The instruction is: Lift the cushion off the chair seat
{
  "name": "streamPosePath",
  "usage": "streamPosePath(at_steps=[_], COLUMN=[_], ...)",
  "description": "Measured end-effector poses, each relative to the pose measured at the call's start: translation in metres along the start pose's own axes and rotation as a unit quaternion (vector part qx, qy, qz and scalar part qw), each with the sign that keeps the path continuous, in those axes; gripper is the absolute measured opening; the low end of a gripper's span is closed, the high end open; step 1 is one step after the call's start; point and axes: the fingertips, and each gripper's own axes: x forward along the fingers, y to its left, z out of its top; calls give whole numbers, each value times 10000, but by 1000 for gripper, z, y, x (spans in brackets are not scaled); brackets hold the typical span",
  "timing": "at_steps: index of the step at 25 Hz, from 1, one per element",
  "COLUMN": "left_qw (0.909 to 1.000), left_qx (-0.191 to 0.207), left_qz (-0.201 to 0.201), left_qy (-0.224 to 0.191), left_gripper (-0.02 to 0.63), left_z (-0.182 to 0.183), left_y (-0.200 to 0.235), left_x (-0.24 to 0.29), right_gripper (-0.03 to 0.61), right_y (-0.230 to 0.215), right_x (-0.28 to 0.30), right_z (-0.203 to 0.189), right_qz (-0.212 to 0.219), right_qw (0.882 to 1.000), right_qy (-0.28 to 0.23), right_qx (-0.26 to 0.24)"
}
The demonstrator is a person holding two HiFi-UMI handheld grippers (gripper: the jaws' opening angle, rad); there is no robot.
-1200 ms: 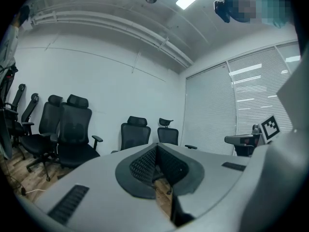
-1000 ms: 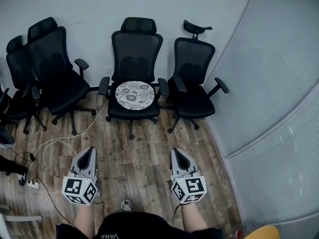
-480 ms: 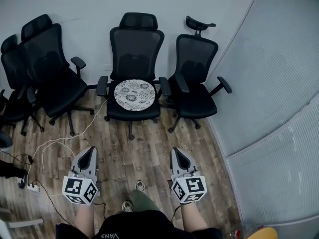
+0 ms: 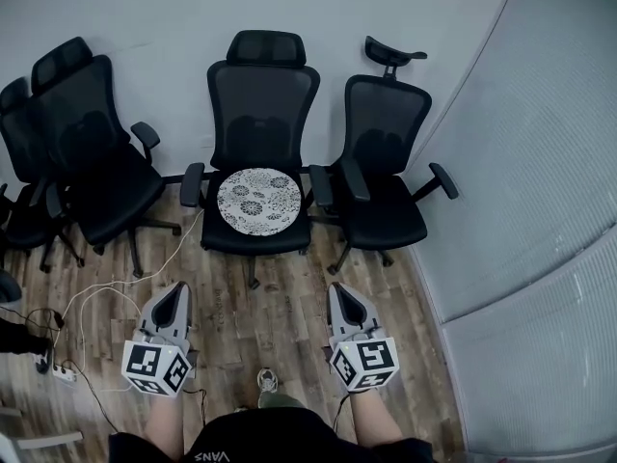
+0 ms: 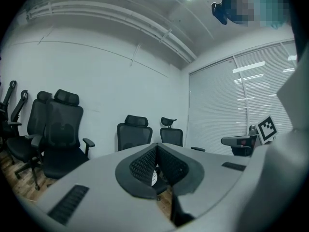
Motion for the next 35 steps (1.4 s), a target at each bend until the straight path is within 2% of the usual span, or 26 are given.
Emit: streamPosePath(at_steps=[7,15,28,35], left_qw=[9999,9998,9999,9997], left_qx=[-33,-42,-70,-70], left_qz=[161,193,-79,-206], left_qy=[-44,59,81,108], left_gripper=[9,9,9,11], left_z=[5,4,16,30], left_y=[-2,5,53,97], left_x=[50,92,178,221], right_gripper=[17,15,17,17], right_y=[-37,-58,-72,-63], right_x=[41,78,163,224], right_z=[3,0,9,23], right_qz=[146,216,-27,-98], right_qw=[9999,9996,9998,9998], right_qy=[60,168,151,137], right_qx=[20,88,152,147])
